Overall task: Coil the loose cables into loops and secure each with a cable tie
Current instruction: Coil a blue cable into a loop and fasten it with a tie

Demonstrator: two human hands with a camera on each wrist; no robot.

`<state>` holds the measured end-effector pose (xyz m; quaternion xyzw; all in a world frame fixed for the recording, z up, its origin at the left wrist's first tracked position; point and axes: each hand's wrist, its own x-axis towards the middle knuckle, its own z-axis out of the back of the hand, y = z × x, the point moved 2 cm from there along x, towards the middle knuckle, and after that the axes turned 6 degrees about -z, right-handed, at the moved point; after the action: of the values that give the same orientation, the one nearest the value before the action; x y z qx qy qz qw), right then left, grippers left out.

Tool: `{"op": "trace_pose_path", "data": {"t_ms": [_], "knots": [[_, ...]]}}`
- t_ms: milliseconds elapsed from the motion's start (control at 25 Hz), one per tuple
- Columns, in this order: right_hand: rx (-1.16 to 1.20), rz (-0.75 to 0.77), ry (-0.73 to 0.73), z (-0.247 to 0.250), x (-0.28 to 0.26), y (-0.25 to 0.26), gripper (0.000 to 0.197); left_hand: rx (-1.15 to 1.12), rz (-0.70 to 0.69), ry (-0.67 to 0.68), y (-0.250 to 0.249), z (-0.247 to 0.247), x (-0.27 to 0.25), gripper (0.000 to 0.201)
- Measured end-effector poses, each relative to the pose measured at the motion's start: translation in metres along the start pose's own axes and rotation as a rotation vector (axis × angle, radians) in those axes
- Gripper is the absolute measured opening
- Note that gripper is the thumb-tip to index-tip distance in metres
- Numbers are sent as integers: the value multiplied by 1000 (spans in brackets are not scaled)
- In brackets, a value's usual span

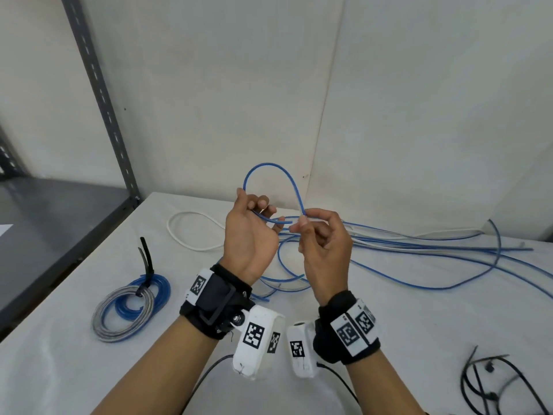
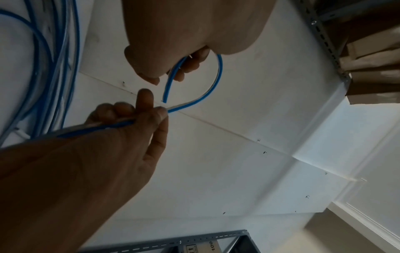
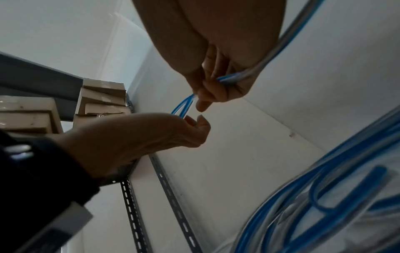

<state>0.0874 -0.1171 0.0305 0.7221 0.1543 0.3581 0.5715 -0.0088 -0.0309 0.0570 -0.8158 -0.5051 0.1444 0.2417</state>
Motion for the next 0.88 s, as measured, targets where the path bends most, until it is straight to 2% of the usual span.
{"op": "trace_pose_path", "data": {"t_ms": [120,320,400,440,520,560,640,680,760,880], "knots": [[58,-55,49,-4,-2,1,13,15,23,30,-3,-1,-1,42],[165,-65,-127,4,6,6,11,120,70,143,9,-11,-11,34],[140,-38,-118,21,17,13,9,390,-11,203,0,-10,-6,14],[71,-12,-68,32,23,17,7,561,-73,241,-10,-9,-3,9],[-139,28,98,48,30,25,6,988,-198,379,-28,-5,0,30],[-220,20,188,51,30,28,7,1202,-231,474,-33,-3,-1,34],[-313,-20,318,50,27,31,7,1423,-173,640,-32,-3,-8,26],[-338,-31,345,47,25,31,7,1408,-98,652,-27,-2,-10,23],[-306,-47,346,42,22,31,7,1309,-9,586,-19,0,-12,23],[-179,-74,312,39,20,30,8,1266,-18,560,-13,4,-11,20]]}}
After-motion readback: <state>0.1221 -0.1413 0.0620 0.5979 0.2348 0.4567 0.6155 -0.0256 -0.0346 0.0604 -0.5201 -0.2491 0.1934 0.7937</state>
